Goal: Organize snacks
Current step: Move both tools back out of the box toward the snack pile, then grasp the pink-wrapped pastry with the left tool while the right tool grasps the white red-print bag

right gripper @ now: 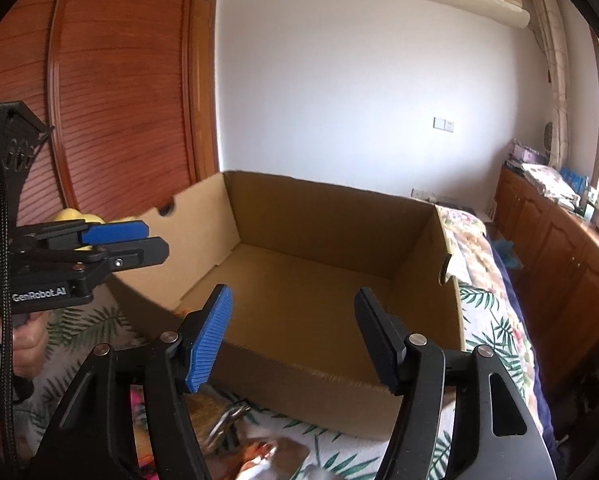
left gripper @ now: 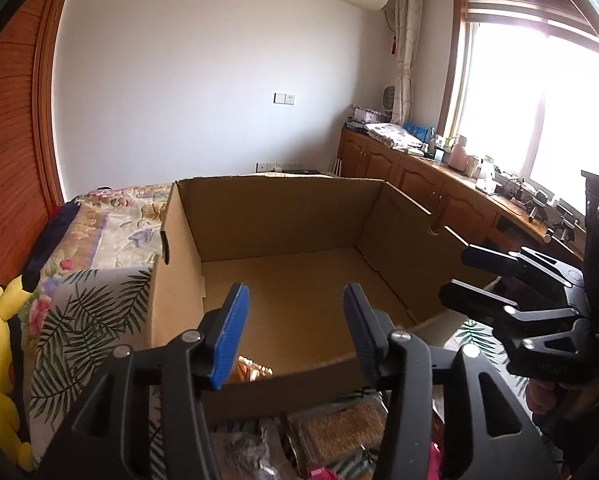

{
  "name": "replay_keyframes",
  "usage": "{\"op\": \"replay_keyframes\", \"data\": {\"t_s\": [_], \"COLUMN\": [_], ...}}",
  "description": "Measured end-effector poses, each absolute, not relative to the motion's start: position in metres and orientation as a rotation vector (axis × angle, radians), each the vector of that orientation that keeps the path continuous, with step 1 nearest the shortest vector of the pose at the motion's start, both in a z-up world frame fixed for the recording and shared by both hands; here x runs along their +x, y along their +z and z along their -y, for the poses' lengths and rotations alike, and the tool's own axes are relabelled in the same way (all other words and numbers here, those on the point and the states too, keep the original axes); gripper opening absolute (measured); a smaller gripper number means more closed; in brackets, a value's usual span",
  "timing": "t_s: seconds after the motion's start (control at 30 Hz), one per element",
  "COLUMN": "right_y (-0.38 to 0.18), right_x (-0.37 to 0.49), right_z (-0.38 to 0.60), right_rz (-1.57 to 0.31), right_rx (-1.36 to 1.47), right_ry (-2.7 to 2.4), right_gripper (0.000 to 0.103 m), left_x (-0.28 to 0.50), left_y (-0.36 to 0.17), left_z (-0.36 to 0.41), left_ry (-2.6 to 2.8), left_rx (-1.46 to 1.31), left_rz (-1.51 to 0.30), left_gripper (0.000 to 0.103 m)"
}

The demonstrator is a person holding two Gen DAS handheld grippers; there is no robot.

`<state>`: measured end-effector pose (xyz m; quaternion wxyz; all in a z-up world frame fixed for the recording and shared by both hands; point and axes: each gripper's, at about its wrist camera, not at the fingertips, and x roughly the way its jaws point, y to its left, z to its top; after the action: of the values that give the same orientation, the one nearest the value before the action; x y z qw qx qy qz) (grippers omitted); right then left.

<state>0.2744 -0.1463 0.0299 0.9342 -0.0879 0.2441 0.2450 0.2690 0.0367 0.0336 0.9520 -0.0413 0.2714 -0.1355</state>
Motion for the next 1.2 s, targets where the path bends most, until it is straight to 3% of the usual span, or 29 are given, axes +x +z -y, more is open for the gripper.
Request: {"op": "replay_keyframes", "data": {"t_s": [0.33,0.43,0.5,1.2], "right_y": [0.025,0.012,0.005,-0.055], "right_x": [0.213,0.204,0.2,0.209], "right_z": [0.155,0.157,0.161,0.219], "right_rz": [-0.521,-0.553,-0.572,-0.723], "right_rx": [-0.157,-0.148,-0.136,-0.061], "right_ry": [0.533,0.524,0.516,0.39], "right_gripper": [0.065,0.065,0.065,0.065], "left_x": [0.215,0.199,0.19,0.191], "left_y": [0.033,0.024,0.016,-0.052], "left_z": [-0.041,-0.045,-0.047,0.007], "left_ry": [-0.256,-0.252,-0.239,-0.243], "left_rx": [-0.049,-0.06,-0.073,-0.064], "left_rz": [-0.566,-0.586,-0.601,-0.8], "left_gripper": [0.054,0.059,0.068,0.068]}}
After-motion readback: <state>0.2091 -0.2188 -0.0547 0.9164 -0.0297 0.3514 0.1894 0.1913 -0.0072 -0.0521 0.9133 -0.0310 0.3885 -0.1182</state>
